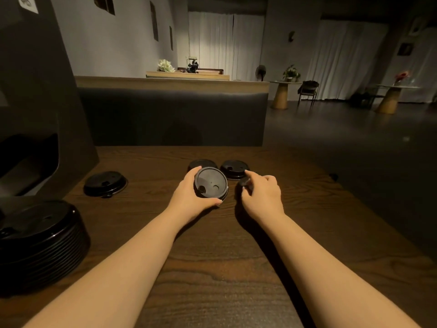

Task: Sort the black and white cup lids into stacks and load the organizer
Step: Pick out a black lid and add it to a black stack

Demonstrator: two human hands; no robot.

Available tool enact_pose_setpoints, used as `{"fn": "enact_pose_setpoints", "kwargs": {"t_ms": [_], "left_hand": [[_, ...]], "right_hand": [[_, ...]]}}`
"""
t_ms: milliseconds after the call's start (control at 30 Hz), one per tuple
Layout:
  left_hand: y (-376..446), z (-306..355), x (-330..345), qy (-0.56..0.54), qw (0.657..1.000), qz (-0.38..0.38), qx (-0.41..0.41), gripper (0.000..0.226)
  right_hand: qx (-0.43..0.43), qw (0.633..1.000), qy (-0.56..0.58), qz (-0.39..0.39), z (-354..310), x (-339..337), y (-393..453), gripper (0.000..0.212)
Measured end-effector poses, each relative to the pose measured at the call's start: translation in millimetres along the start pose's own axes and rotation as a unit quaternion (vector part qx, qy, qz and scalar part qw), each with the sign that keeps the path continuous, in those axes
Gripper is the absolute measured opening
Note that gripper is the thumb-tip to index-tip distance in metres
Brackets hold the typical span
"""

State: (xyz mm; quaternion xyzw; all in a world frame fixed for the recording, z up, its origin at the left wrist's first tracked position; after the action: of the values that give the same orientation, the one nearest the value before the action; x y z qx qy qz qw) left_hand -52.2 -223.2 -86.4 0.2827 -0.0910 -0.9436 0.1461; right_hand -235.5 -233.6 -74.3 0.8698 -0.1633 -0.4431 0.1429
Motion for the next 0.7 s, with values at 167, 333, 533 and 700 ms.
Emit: {"fn": "enact_pose_setpoints", "kwargs": {"t_ms": [167,333,533,700], "left_hand": [[-7,3,6,-0.020,0.999,-0.045,-0.007,0.096],[-5,-3,-5,-0.147,0.987,-0.013,-0.070,0.050],[6,-31,-16,-0.323,0.920,0.055,-0.214,0.051],[9,-47,-20,-0.481,0.817,0.105,-0.299,0.046]], "right_hand": [[0.028,0.998,-0.021,-0.050,16,2,4,0.059],[0.028,0.994,0.029,-0.103,11,7,-2,0.049],[0.002,0.989,0.074,-0.130,6,12,-7,0.068],[0.009,0.993,0.053,-0.105,12,9,1,0.058]]}}
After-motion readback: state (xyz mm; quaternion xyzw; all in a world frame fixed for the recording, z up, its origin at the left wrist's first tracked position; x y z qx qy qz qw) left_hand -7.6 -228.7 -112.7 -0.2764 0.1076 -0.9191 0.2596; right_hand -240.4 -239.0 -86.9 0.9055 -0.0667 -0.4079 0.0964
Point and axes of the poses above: each hand's wrist, its own y-axis towards the middle knuckle, its own x-axis out of the palm, z = x × y, the point moved 7 cm from there along y, towards the middle knuckle, and after that the axes turned 9 degrees about z, right-handed, at the moved point
